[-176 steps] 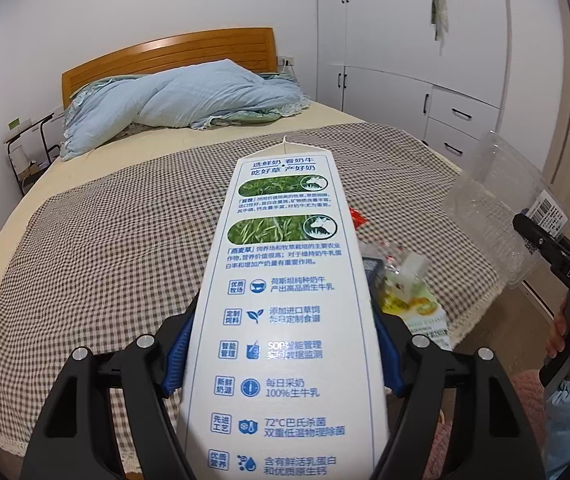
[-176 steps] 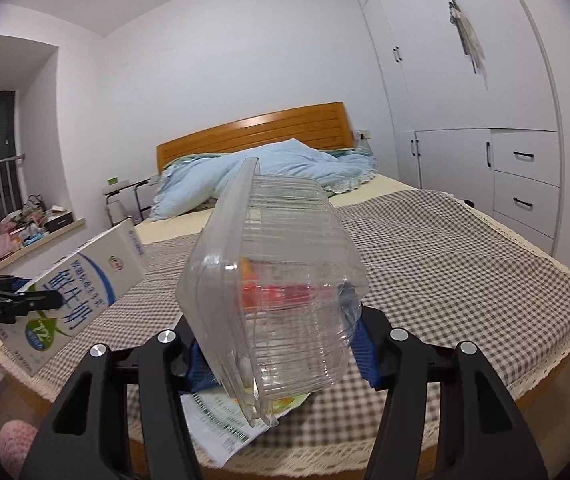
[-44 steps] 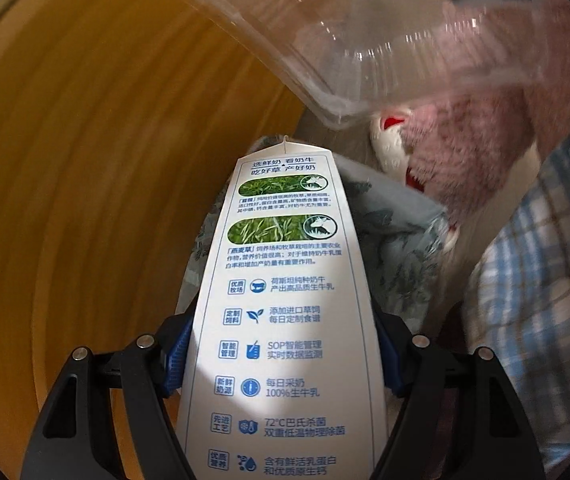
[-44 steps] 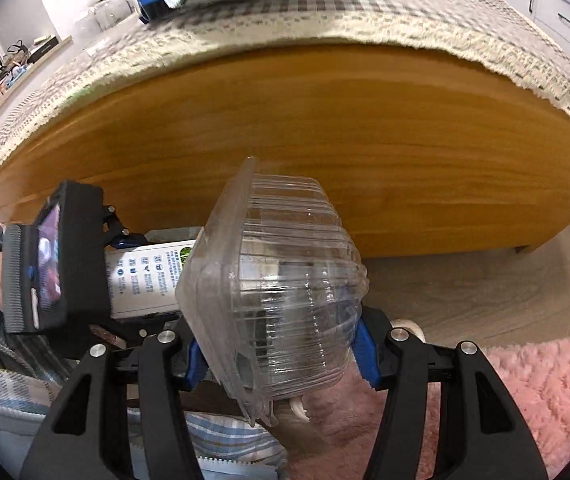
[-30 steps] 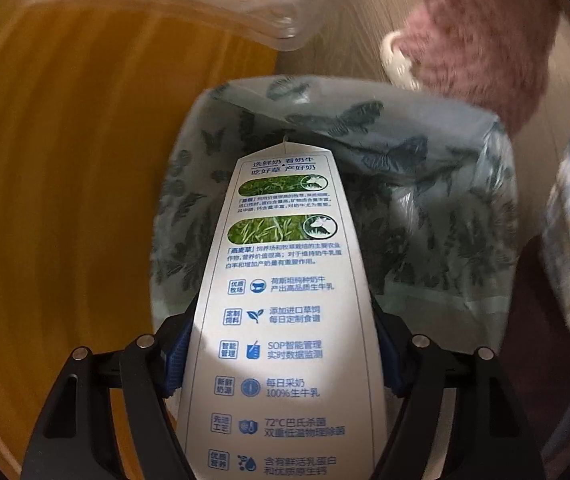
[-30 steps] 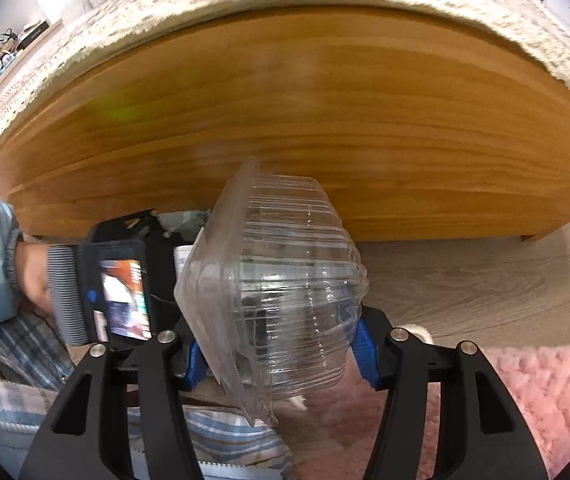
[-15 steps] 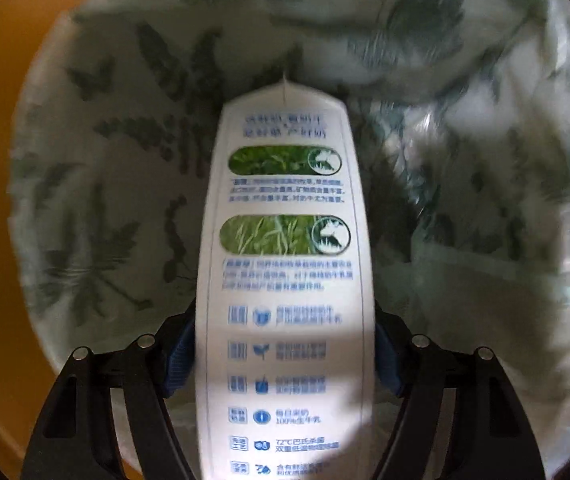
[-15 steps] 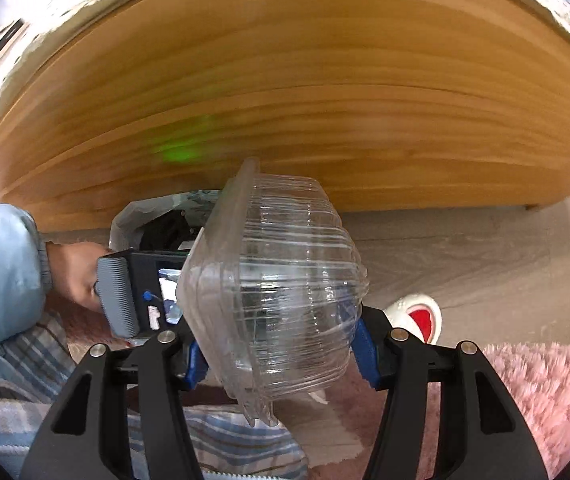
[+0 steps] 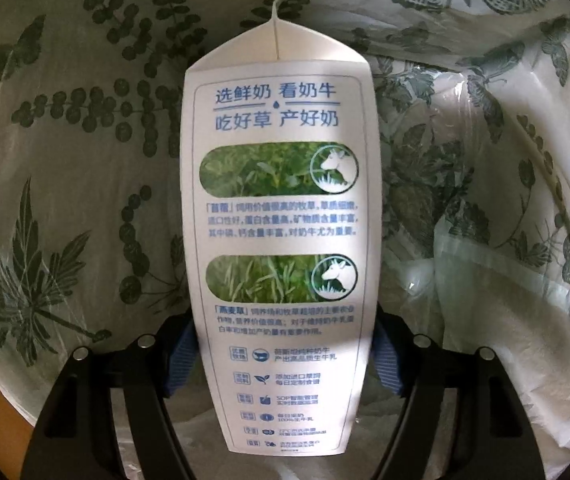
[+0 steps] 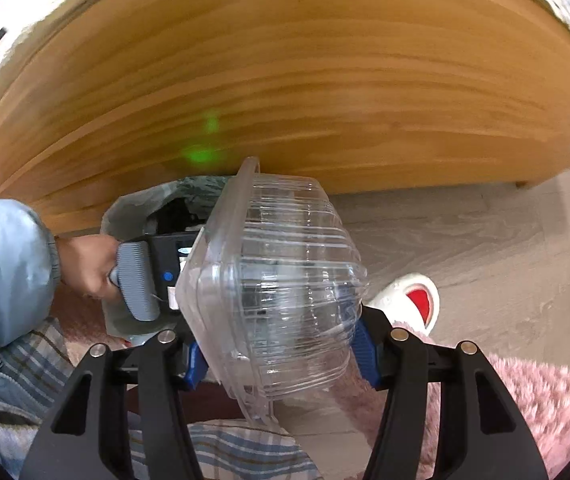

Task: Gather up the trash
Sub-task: 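Lower the white milk carton into the patterned trash bag with the left tool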

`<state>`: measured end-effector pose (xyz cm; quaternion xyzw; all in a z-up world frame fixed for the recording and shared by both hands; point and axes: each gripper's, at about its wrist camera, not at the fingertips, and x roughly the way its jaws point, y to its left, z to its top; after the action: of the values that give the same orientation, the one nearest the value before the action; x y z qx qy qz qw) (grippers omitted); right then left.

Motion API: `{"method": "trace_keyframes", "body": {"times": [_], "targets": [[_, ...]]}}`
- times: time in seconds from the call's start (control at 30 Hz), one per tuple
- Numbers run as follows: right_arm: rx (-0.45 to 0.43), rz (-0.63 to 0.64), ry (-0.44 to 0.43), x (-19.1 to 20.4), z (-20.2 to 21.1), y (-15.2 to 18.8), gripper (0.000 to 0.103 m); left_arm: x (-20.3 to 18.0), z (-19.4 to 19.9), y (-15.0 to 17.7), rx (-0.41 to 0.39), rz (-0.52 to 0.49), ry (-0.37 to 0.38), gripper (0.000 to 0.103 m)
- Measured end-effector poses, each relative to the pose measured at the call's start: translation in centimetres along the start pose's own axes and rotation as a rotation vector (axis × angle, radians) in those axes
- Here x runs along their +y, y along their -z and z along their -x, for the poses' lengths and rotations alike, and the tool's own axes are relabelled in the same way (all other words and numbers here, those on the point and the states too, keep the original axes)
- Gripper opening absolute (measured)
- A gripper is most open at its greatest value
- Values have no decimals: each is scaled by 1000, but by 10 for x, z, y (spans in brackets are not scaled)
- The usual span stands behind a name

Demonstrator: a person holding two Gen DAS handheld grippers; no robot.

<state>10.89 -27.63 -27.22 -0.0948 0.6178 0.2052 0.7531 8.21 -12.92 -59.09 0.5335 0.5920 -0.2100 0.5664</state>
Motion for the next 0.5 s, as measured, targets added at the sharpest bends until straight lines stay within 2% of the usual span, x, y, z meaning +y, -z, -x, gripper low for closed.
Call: {"method": "trace_keyframes", "body": {"times": [0.07,0.17,0.4,0.5], "targets": [[-26,14,-11,-1,3,-1,56,3,7,-21,21,0,3,71],[-53,20,-46,-8,8,-1,56,13,20,-35,40,20,11,72],[-38,19,-147,-20,4,1,57,16,31,-30,41,149,32,73],[-40,46,-179,-15,5,-2,56,15,20,-25,78,167,23,74]]}}
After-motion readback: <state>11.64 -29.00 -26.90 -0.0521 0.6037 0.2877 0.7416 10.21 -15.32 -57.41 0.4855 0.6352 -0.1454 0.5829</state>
